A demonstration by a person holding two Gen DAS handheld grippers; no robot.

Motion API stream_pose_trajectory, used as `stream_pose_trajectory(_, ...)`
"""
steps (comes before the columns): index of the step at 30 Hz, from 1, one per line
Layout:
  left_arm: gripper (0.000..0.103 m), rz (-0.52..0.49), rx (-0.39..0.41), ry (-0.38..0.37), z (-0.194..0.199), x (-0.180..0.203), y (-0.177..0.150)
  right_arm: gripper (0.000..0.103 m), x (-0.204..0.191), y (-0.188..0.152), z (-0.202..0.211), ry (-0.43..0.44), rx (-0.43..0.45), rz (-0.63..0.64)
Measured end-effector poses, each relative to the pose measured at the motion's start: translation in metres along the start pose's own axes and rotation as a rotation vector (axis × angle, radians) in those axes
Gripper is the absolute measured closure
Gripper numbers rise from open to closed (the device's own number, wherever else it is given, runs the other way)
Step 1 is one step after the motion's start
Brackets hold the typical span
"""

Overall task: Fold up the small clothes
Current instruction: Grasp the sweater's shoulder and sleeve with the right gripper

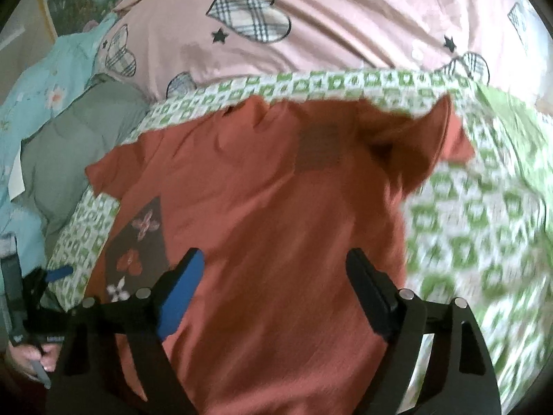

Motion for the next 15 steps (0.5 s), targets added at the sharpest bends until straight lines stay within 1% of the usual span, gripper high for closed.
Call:
stream_pose_trajectory(4, 0.005, 0.007, -0.012, -0.006, -0.008, -0.001, 0.004, 0.02, 0.035, 0.055, -0.001, -0.02, 0.045, 0.009)
stream_pose_trajectory(5, 0.005, 0.008, -0.017, -0.007, -0.01, -0.001, 0.005, 0.02, 0.043, 0.068, -0.005, -0.037, 0.041, 0.022)
stream_pose_trajectory(7, 0.005, 0.011, -0.029, -0.01, -0.015, -0.001, 0.006, 0.02, 0.056, 0.093, -0.019, -0.086, 0.019, 0.059)
stream_pose_trajectory(10, 0.005, 0.013, -0.046, -0.008, -0.023, -0.001, 0.007, 0.02, 0.07, 0.124, -0.041, -0.108, -0.01, 0.104)
stream_pose_trajectory(12, 0.005, 0.016, -0.061, -0.009, -0.03, -0.001, 0.009, 0.02, 0.078, 0.139, -0.059, -0.125, -0.049, 0.13)
stream_pose_trajectory(15, 0.005, 0.021, -0.082, -0.014, -0.039, 0.0, 0.012, 0.02, 0.085, 0.151, -0.087, -0.128, -0.107, 0.161)
Point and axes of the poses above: each gripper's, at about its wrist camera, not at the fingertips, and z roughly against the way its jaws point, x to its right, y to its top, the point moved 6 cm from there along -z, roughly the way its jaws point, and after that the axes turned 9 degrees about -x, right-handed, at the moved point
